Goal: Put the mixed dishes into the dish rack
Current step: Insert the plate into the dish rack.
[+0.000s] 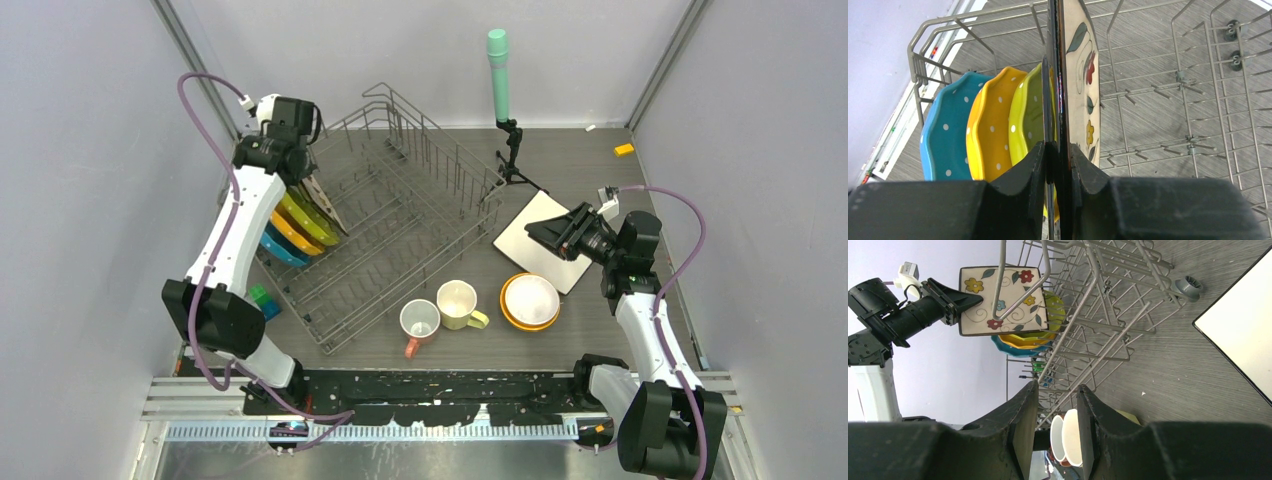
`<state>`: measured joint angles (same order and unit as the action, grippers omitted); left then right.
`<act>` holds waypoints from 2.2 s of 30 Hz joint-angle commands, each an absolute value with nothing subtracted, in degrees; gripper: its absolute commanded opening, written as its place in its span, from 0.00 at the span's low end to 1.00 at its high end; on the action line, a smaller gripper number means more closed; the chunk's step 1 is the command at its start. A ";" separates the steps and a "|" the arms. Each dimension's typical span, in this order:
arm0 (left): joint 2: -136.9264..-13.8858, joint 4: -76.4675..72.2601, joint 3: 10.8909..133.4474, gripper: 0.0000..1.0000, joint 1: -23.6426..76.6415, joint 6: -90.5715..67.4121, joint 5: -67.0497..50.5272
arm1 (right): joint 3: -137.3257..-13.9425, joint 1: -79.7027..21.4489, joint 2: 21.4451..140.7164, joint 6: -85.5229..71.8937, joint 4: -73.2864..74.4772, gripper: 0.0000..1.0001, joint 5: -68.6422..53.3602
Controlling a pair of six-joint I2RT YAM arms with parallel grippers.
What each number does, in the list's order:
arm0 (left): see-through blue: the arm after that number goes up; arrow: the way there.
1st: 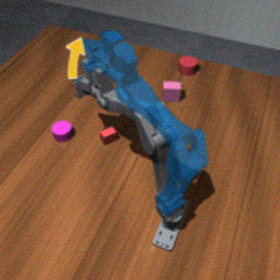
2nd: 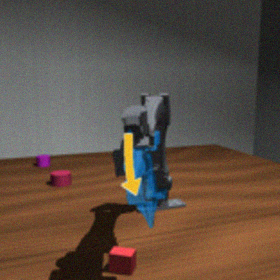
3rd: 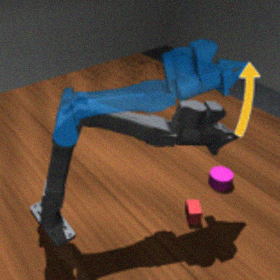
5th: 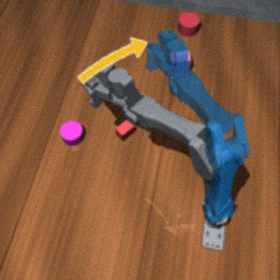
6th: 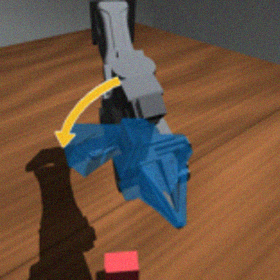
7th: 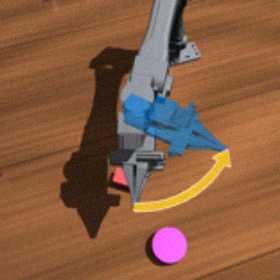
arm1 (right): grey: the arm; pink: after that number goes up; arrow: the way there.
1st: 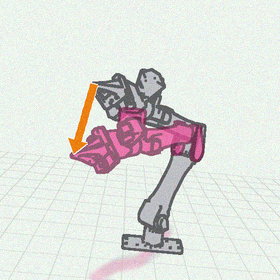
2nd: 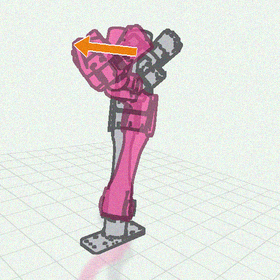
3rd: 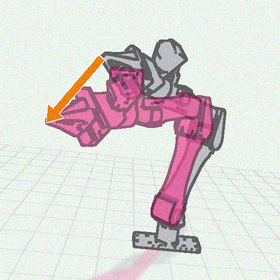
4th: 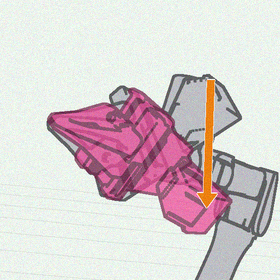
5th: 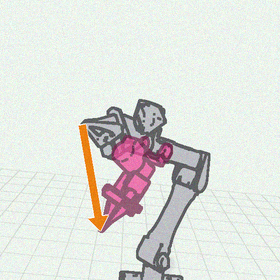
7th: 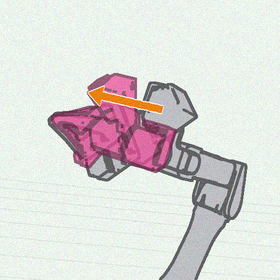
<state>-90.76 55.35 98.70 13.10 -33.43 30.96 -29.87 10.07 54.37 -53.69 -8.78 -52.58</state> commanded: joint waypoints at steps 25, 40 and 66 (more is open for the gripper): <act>-93.43 50.35 107.88 0.00 16.61 -34.72 30.69 | -31.21 9.76 54.80 -51.63 -10.52 0.40 -52.74; -92.05 51.45 109.41 0.00 14.61 -35.32 26.00 | -30.87 9.76 54.93 -51.33 -10.68 0.40 -52.74; -90.93 54.22 114.24 0.00 14.56 -35.25 30.46 | -30.41 9.76 55.32 -50.53 -10.61 0.39 -52.70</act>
